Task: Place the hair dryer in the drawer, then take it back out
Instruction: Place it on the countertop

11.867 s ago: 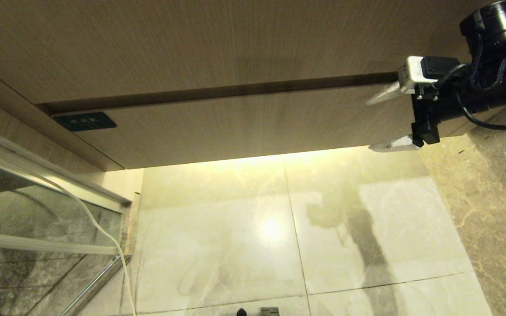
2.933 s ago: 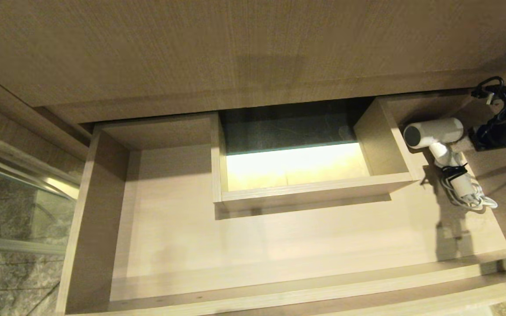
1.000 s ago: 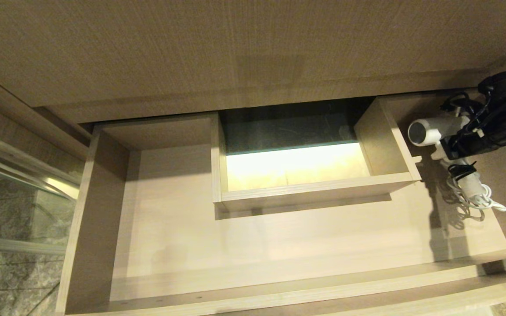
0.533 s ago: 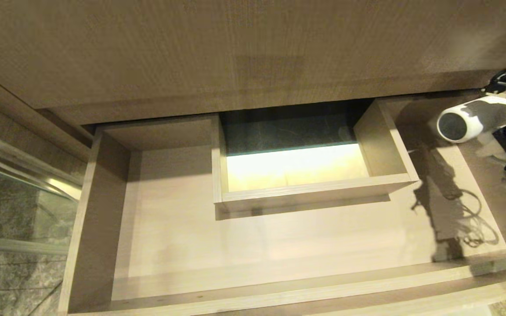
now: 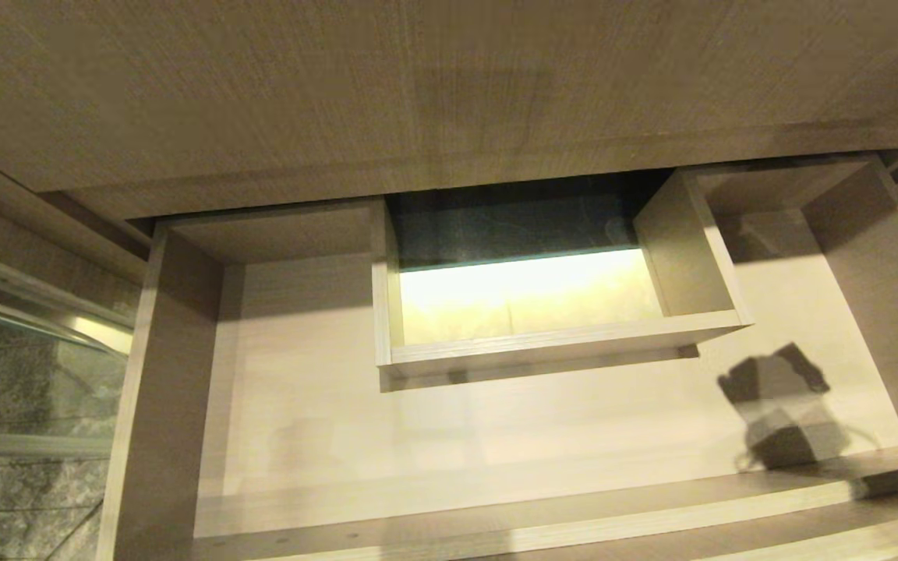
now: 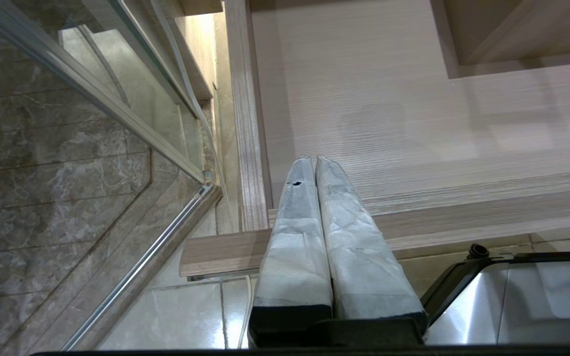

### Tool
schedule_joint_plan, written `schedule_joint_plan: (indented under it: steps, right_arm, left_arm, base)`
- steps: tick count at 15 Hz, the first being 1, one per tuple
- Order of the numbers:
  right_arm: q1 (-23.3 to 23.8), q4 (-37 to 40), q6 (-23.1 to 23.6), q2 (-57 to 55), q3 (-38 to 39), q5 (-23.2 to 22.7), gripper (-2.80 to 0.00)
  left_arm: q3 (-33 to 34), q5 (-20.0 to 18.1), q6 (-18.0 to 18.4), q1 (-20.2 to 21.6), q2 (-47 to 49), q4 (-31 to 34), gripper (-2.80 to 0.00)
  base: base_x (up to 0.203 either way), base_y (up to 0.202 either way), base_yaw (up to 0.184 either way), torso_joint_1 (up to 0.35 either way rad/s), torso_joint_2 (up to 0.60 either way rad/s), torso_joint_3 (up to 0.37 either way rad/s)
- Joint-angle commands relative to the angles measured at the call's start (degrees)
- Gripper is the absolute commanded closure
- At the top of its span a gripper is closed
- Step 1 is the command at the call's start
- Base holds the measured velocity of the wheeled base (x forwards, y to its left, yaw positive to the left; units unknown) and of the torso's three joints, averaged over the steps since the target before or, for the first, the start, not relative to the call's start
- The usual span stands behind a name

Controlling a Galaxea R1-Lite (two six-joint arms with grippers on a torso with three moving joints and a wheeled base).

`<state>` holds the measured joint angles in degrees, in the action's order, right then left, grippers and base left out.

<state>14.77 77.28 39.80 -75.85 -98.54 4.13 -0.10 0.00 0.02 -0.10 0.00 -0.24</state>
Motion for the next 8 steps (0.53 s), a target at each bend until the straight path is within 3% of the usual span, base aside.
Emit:
schedule_joint_plan:
  steps: [1,8]
  right_arm:
    - [0.00,3.12,0.25,5.51,-1.65,0.10,0.00]
    - [0.00,5.59,0.60,14.50,-9.85,-0.42,0.00]
  left_arm:
    - [0.01,0.00,-0.02,0.01,0.00,-0.02,0.00]
    - [0.01,0.00,-0.02,0.01,0.09,-0.02,0.00]
  base:
    - [0.000,0.000,0.000,0.017,-0.03,-0.041]
    - [0.000,0.000,0.000,0.002,-0.03,-0.006]
